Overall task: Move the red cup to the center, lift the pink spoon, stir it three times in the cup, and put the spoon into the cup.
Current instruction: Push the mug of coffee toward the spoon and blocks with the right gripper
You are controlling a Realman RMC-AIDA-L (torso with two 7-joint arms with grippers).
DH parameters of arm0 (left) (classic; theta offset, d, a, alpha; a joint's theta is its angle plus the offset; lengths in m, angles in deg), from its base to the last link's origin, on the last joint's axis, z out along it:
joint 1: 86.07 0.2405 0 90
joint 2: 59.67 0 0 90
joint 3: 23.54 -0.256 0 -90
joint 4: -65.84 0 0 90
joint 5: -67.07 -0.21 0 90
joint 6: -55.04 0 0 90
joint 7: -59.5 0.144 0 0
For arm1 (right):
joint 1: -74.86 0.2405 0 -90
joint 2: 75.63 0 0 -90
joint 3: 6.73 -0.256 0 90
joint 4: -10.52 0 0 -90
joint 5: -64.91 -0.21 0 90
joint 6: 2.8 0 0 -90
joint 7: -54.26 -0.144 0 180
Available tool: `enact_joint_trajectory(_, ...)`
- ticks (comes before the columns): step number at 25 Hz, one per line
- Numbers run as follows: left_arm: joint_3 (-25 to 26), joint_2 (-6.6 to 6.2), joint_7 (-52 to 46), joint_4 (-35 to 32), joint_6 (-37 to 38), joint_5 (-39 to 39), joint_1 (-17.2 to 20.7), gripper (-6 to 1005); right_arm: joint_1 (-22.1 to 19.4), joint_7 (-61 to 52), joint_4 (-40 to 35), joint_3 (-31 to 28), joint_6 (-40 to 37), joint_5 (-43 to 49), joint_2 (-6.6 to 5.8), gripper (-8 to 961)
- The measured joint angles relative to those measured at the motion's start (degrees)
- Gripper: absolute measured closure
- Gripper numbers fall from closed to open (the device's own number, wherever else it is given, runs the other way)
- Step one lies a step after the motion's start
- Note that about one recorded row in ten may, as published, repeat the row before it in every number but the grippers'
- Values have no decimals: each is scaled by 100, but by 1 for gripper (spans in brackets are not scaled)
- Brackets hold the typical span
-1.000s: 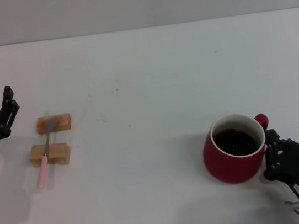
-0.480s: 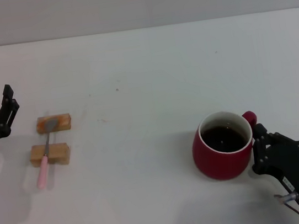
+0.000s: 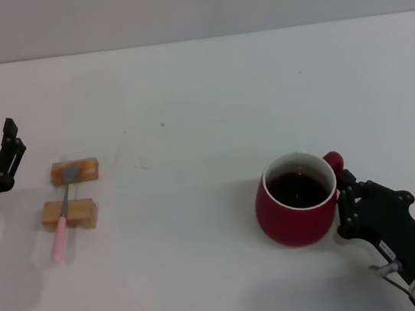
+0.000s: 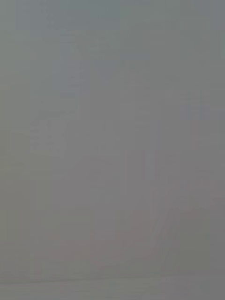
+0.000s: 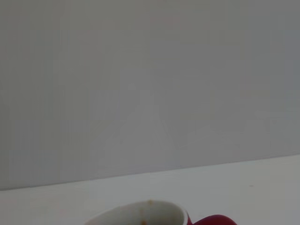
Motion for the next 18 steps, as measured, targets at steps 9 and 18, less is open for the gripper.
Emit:
enact_joint_trajectory(9,-4,4,0,0,3,0,25,158,156,0,-4,0,92,0,0,954)
enact_joint_trajectory(18,-23,9,0,0,17,0,4,158,289,0,-20,0,163,16,0,954)
